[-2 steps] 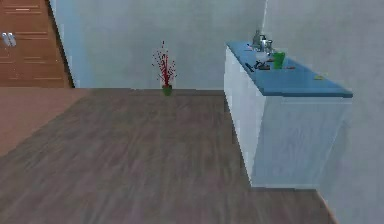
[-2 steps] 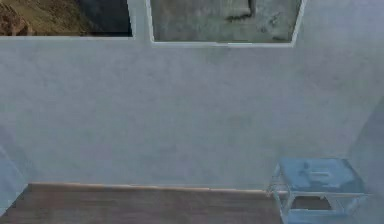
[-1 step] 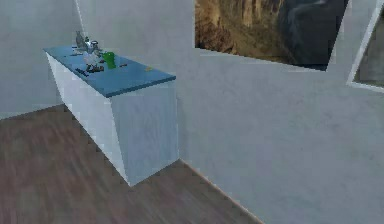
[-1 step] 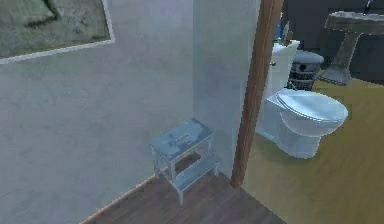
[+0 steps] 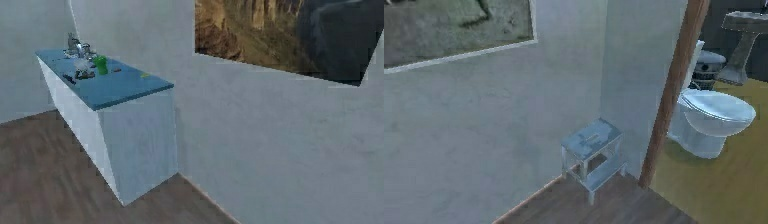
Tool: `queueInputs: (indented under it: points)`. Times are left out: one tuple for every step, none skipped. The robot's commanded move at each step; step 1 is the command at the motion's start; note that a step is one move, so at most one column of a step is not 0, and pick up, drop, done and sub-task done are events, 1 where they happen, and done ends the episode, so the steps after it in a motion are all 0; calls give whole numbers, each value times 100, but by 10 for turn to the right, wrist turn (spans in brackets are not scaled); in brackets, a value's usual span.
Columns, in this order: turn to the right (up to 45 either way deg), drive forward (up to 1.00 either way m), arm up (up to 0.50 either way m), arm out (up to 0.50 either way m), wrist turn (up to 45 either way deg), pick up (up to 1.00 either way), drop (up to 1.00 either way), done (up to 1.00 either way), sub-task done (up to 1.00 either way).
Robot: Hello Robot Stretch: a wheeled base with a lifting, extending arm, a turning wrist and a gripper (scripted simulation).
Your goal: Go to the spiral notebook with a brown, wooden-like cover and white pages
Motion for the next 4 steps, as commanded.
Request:
queueInputs:
  points:
    - [-450, 0, 0, 0, 0, 0, 0, 0, 0]
    - [-390, 0, 0, 0, 0, 0, 0, 0, 0]
    - [0, 30, 0, 0, 0, 0, 0, 0, 0]
    - [-210, 0, 0, 0, 0, 0, 0, 0, 0]
